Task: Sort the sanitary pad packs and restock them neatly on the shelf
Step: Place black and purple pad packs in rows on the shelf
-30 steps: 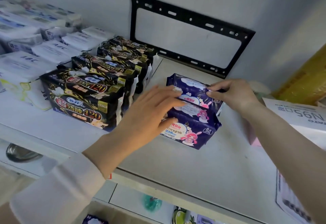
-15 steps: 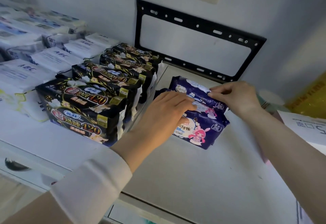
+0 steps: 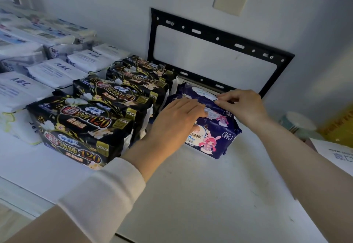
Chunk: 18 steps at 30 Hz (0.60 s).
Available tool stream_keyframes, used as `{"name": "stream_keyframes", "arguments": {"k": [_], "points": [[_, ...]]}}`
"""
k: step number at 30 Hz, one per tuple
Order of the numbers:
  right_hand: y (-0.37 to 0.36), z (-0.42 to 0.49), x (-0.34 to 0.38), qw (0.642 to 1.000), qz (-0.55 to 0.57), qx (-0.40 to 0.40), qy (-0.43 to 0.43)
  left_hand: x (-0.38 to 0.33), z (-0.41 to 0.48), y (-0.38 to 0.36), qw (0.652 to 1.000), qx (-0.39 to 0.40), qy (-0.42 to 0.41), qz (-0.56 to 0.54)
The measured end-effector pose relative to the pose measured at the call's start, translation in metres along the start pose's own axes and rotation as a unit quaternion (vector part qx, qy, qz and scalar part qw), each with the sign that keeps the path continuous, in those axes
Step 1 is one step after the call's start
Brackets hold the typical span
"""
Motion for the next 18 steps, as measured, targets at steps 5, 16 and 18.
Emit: {"name": "stream_keyframes", "arguments": {"k": [5, 16, 18], "points": [[0.0013, -0.0006, -0.0003, 0.999, -0.021, 0.023, 0.031, 0.0012, -0.0064, 0.0052, 0.999, -0.018, -0.011, 0.024], [-0.0055, 0.0060, 0.0031, 0.998, -0.021, 0.048, 0.023, -0.0026, -0.0031, 0.0022, 0.999, -0.044, 0.012, 0.030], [-0.0071, 0.0066, 0.0024, 0.998, -0.022, 0.051, 0.023, -0.0009, -0.0026, 0.0021, 0.998, -0.045, 0.016, 0.033]]}}
Point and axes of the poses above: each hand's wrist, its own z-axis towards the middle knuckle, its own y-axis out of the back of the hand, x = y × z, the point moved 3 cm from there along z, towards the middle knuckle, and after that the axes turned 9 degrees about -x, right-handed, at the moved point
